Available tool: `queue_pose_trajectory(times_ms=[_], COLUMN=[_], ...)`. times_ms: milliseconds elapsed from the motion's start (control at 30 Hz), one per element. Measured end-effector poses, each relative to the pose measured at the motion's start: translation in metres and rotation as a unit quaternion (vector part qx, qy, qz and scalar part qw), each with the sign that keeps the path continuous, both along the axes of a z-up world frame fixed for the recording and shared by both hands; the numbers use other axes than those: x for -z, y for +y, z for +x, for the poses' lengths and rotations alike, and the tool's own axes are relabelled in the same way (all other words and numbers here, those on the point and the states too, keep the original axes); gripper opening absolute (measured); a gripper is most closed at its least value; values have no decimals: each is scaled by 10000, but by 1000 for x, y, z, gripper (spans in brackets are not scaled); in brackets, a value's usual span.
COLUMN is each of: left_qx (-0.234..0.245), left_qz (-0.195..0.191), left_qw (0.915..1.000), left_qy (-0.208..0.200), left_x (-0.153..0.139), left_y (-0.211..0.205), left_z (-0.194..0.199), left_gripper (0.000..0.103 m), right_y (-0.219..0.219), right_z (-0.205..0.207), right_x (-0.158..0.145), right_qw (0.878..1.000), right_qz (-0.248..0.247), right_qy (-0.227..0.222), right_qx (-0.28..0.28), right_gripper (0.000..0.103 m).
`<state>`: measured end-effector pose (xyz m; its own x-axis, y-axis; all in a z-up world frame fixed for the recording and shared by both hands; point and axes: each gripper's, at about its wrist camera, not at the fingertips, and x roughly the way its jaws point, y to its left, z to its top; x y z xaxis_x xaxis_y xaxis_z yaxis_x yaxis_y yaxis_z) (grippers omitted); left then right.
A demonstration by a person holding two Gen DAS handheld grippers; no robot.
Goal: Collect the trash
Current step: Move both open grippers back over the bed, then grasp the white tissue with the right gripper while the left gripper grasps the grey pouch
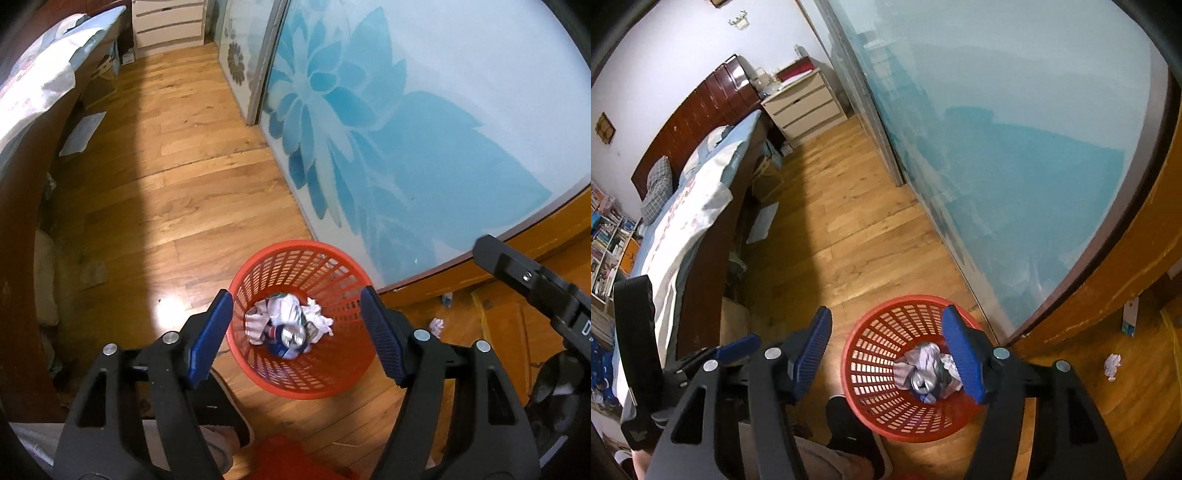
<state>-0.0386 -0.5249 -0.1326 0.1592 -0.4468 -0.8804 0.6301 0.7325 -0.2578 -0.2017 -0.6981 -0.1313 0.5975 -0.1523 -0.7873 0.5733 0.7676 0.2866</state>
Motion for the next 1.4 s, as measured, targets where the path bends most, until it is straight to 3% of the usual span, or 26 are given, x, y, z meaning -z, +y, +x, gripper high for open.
queue_pose_trajectory(times_ms=[167,300,400,467,600,700,767,800,900,1000,1100,1200,1300,1333,1400], left_qx=[-89,-411,-913,-1423,-2355,-3166,-3490,-3723,-4043,-4232,-4446,-4510,-4502,-4491,-4438], left_qz=[-270,-741,-900,-890,-598,-582,-860,-985,-864,-1002,-1095,-1037,-1052,-1000,-933], left_qw=[9994,9943,9842,9731,9504,9325,9255,9181,9077,8988,8877,8852,8854,8867,8901], left_qy=[-199,-644,-1221,-1576,-1942,-1637,-1192,-939,-718,-541,-484,-486,-475,-466,-450], left_x=[-27,-82,-130,-158,-172,-155,-139,-128,-114,-107,-107,-108,-107,-106,-102], left_y=[20,73,145,211,324,415,467,500,537,566,590,600,607,606,604], left_z=[-3,9,29,50,89,119,133,140,153,165,165,166,164,165,170], left_gripper=[71,71,77,80,83,83,83,83,83,83,83,83,83,83,83], right_y=[15,37,65,89,161,229,275,300,370,435,493,534,562,571,580], right_z=[6,22,46,71,138,192,225,241,285,329,372,406,426,431,437], right_x=[-21,-37,-53,-64,-89,-107,-121,-130,-146,-141,-115,-75,-32,-22,0], right_qw=[9998,9991,9970,9942,9817,9657,9540,9448,9226,9050,8885,8765,8708,8697,8658], right_qz=[-82,-120,-220,-296,-449,-573,-425,-321,-311,-369,-386,-325,-654,-717,-568], right_qy=[-127,-214,-286,-361,-555,-720,-870,-1009,-1289,-1264,-992,-596,-125,81,386], right_qx=[-124,-343,-687,-970,-1764,-2426,-2839,-3102,-3624,-4045,-4464,-4765,-4872,-4883,-4957], right_gripper=[63,63,64,64,66,66,67,69,73,73,73,69,65,62,38])
